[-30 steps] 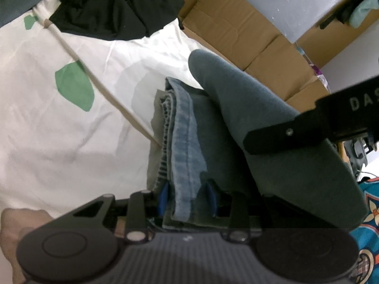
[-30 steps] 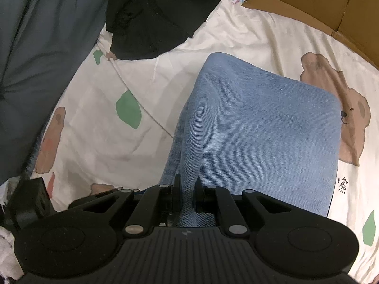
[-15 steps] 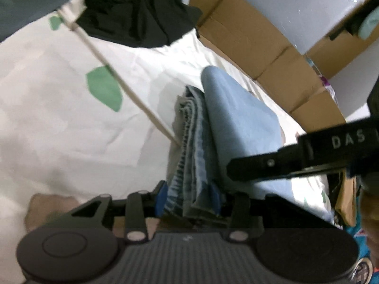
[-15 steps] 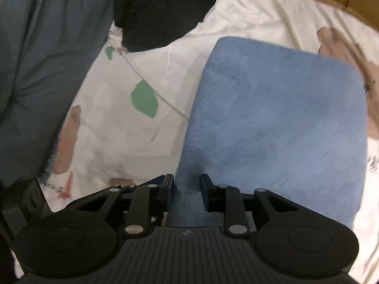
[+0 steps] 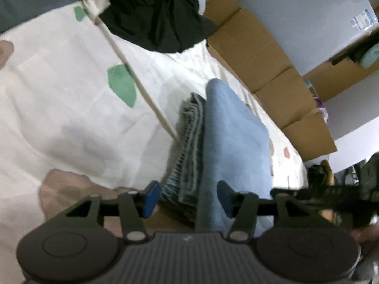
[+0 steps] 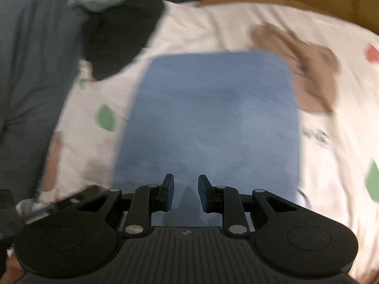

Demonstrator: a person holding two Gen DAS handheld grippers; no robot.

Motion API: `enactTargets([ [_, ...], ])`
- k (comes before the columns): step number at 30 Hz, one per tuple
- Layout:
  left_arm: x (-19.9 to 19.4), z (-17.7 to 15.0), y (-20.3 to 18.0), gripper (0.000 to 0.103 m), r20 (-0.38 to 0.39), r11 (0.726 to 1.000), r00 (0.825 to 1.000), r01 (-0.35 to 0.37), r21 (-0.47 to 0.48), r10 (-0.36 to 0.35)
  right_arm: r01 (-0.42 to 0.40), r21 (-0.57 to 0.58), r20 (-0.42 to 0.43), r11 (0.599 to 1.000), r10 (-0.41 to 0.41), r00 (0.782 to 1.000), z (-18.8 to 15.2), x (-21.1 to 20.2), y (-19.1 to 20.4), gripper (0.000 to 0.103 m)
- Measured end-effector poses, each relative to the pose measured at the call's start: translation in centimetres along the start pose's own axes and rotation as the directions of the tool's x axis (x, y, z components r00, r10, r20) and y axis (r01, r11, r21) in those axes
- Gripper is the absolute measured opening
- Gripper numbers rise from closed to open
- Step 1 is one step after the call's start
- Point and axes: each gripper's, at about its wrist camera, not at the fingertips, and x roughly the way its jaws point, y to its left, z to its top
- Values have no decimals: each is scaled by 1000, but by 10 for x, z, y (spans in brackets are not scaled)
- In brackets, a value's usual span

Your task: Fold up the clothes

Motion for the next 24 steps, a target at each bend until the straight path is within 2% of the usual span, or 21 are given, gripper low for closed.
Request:
enactTargets([
  [3,9,-4,-3,63,-23,999,999,37,-16,-37,57,15,18,998,-57,998,-10,-7,-22,27],
  [7,20,-13,-4,64,-60,998,997,53,-44,-56,70,30,32,997,-71,997,-21,-14,-47,27],
  [9,25,-18,-4,61,-100,997,993,55,-46,-60,84,45,29,995,-86,996,-28,-14,-55,27],
  [10,27,-21,-5,56,-114,998,992,52,-41,-56,90,52,24,995,-92,996,-31,-13,-58,27],
  [11,29,-23,-4,41,-126,997,990,61,-50,-67,93,59,20,994,-94,995,-35,-11,-60,27],
  [12,30,-24,-3,31,-137,994,986,82,-67,-90,90,65,15,994,-91,996,-39,-9,-60,27],
  [14,30,-24,0,23,-140,993,985,90,-79,-101,82,73,-1,994,-82,997,-49,-4,-55,26],
  [18,26,-20,4,20,-141,994,986,75,-80,-85,48,66,-43,997,-45,998,-71,6,-42,26],
  [21,25,-17,0,19,-142,998,988,58,-34,-63,37,47,-80,998,-34,996,-82,14,-35,27],
  [24,24,-17,0,19,-138,998,989,58,-29,-62,30,55,-76,998,-25,997,-86,8,-34,27],
])
